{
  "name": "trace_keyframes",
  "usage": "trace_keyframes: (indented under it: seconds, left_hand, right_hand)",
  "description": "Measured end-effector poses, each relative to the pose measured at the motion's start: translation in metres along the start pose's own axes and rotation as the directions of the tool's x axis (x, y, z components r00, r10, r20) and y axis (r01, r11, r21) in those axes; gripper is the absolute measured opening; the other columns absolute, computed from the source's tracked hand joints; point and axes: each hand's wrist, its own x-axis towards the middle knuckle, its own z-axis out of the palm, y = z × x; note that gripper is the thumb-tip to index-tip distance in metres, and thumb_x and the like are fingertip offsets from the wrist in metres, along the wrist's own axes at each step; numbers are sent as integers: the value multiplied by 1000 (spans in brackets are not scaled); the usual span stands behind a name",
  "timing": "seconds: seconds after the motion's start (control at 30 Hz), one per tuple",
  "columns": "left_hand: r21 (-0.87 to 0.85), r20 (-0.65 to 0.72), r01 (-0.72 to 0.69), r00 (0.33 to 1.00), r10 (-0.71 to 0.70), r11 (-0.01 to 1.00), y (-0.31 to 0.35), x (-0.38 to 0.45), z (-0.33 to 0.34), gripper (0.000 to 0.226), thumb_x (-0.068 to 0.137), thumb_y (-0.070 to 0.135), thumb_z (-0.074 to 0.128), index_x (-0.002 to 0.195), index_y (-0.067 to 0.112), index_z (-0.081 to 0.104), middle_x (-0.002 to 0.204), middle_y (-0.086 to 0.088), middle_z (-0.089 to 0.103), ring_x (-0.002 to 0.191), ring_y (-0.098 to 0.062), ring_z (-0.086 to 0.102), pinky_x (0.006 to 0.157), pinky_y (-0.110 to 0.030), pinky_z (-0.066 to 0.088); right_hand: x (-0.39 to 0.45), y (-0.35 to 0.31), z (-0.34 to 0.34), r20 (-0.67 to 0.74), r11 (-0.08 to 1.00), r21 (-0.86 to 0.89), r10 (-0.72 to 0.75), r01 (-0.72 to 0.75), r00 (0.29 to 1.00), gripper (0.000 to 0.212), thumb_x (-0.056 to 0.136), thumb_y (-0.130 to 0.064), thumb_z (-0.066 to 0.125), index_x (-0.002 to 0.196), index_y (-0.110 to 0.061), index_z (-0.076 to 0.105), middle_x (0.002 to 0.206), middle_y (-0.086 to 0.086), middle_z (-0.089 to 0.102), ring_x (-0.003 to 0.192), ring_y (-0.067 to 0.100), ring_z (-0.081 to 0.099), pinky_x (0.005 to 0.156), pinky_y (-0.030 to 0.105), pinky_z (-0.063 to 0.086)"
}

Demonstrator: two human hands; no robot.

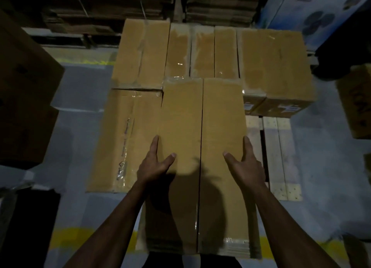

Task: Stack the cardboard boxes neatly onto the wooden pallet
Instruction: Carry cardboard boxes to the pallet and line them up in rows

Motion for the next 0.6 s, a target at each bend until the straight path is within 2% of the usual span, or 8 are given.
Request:
trace_keyframes:
  seconds: [0.13,0.23,0.3,0.37,0.43,0.5,0.6]
  left_hand:
    - [0,10,0,1000,0,1000,-21,31,29,100,68,73,56,152,48,7,157,6,33,137,-26,41,109,-44,39]
    - [11,1,-13,1000,13,1000,-41,54,53,96,73,69,56,152,50,4,146,-3,49,124,-29,52,101,-42,44]
    - [19,-26,-9,1000,10,1000,-53,68,64,99,71,72,55,151,51,1,140,-5,54,121,-30,55,99,-43,45]
    - [8,-67,14,998,-13,1000,-65,87,73,108,63,77,54,152,49,-2,144,-7,51,122,-35,54,99,-45,46]
    - [-5,-94,14,995,-14,1000,-79,104,80,113,59,80,53,153,45,-1,146,-5,48,121,-34,54,97,-42,46]
    - [-22,-100,-34,995,31,999,-90,115,86,111,60,81,51,154,41,7,140,6,48,116,-25,53,94,-34,43]
    - [-77,-122,-111,987,101,991,-108,133,91,102,66,76,55,152,39,15,131,19,44,114,-13,50,92,-29,41]
  right_hand:
    - [34,27,21,-27,1000,-2,11,-11,1000,87,89,-65,56,156,-46,4,156,5,40,136,36,45,110,52,36]
    - [61,46,40,-27,1000,5,23,-23,999,87,89,-65,57,155,-49,3,155,6,42,134,37,46,108,51,37]
    - [77,56,54,-20,999,9,31,-31,999,89,89,-63,59,155,-48,2,155,6,41,134,37,46,109,49,35]
    - [95,63,71,-23,1000,21,23,-22,999,92,89,-61,61,156,-45,0,156,7,40,135,38,46,109,49,35]
    - [114,69,87,-24,999,51,15,-14,1000,96,87,-59,63,157,-41,0,155,9,40,134,38,46,108,48,36]
    - [130,73,102,-18,997,80,23,-22,1000,98,86,-59,64,158,-37,2,151,12,44,130,39,48,103,47,39]
    - [150,79,125,-16,994,107,3,-2,1000,109,75,-75,64,158,-36,6,140,13,54,117,38,57,93,46,46]
